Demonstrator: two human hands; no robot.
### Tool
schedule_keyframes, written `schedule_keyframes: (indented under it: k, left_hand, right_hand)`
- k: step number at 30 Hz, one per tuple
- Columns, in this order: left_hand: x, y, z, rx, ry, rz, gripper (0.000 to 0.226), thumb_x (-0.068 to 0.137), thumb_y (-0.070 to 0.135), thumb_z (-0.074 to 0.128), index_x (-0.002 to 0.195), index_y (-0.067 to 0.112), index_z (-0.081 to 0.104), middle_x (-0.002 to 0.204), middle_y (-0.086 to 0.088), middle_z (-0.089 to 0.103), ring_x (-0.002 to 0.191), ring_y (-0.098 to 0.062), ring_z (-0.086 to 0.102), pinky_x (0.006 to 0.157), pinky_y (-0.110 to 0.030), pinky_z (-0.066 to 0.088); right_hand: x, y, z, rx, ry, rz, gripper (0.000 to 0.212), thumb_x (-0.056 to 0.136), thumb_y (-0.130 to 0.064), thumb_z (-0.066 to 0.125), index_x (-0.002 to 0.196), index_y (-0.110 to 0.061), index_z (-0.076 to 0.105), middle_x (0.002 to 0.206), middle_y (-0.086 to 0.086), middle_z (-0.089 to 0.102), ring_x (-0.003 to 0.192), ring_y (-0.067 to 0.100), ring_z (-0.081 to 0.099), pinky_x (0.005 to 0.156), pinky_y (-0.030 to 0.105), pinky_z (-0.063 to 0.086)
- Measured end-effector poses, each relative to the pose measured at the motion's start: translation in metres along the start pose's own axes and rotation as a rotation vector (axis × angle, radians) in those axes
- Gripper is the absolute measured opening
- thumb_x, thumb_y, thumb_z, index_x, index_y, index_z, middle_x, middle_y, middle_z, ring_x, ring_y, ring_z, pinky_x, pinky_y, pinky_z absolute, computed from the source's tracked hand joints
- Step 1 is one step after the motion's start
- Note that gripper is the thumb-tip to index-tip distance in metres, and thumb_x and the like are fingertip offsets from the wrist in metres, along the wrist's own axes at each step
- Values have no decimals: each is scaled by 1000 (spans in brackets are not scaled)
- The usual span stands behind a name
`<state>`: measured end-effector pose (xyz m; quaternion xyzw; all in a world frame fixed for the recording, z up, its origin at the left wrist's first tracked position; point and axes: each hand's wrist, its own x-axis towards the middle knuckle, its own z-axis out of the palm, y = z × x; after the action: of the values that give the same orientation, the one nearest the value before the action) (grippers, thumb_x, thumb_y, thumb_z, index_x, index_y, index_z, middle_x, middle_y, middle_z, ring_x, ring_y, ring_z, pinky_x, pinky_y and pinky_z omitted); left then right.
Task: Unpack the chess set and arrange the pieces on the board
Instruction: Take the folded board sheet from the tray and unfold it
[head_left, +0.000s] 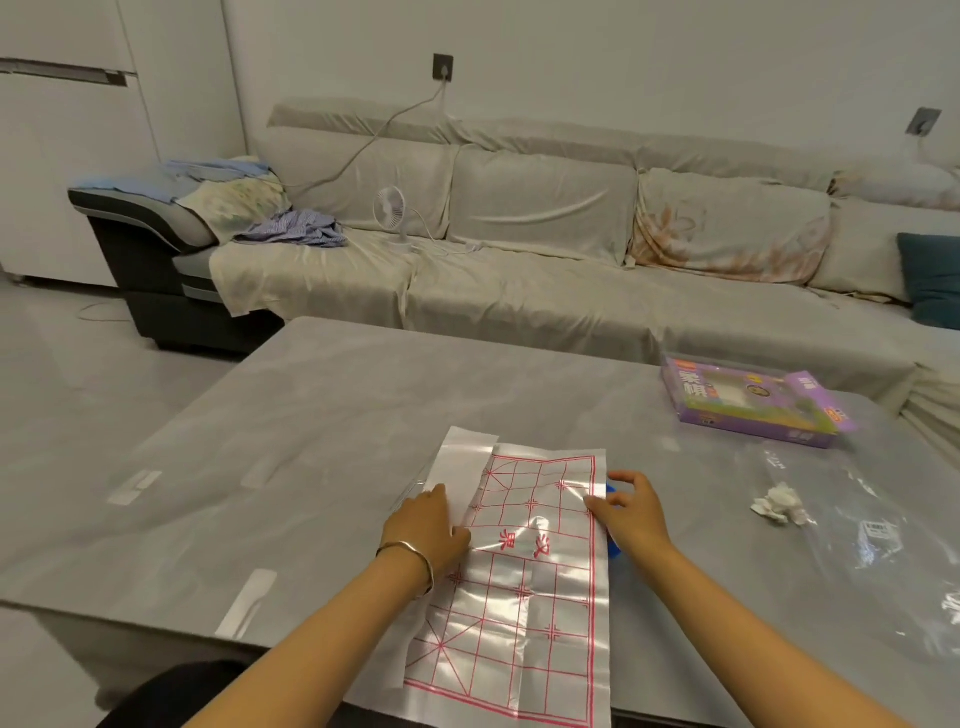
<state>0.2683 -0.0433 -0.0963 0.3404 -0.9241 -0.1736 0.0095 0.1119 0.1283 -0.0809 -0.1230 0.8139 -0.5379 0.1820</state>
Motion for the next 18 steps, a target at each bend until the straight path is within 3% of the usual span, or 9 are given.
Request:
schedule_keyframes:
  k: [2, 5, 7, 11, 15, 18]
  left_hand:
    - [2, -2, -7, 21, 35, 12, 36, 88, 30, 44, 120, 14, 46, 114, -6, 60, 96, -24, 57, 80, -32, 46]
    - [4, -5, -9, 89, 25, 45, 52, 87, 53, 45, 126, 18, 42, 119, -3, 58, 104, -24, 57, 85, -33, 48]
    - [3, -4, -4, 133, -16, 58, 70, 82, 65, 45, 133, 18, 33, 125, -2, 53, 108, -23, 55, 86, -34, 48]
    - [3, 3, 2, 146, -72, 82, 87, 82, 52, 53, 146, 14, 9, 142, -4, 36, 116, -25, 50, 88, -35, 46]
    - [5, 7, -1, 89, -66, 32, 61, 85, 34, 53, 136, 12, 27, 126, -7, 49, 105, -25, 55, 77, -30, 45]
    - [5, 7, -3, 38, -14, 16, 51, 88, 24, 50, 133, 13, 29, 115, -8, 55, 98, -25, 57, 70, -29, 42]
  right_hand:
    - [3, 0, 3, 32, 27, -47, 42, 85, -8, 65, 119, -10, 42, 93, 10, 63, 77, 21, 61, 66, 25, 51]
    - [10, 1, 8, 58, 62, -107, 42, 84, -8, 65, 119, -10, 43, 79, 5, 63, 72, 17, 61, 65, 24, 51]
    - [14, 1, 12, 80, 62, -130, 36, 84, -9, 66, 112, -15, 44, 81, 5, 63, 78, 23, 63, 77, 37, 55]
    - [17, 4, 18, 82, 79, -190, 22, 84, -11, 66, 82, -25, 49, 114, 16, 58, 97, 33, 61, 87, 46, 52]
    - [19, 8, 18, 117, 83, -174, 26, 85, -13, 66, 99, -24, 48, 113, 16, 59, 92, 30, 63, 76, 34, 54]
    - [16, 8, 16, 155, 86, -145, 36, 85, -11, 66, 112, -18, 43, 98, 17, 65, 85, 31, 64, 80, 40, 54]
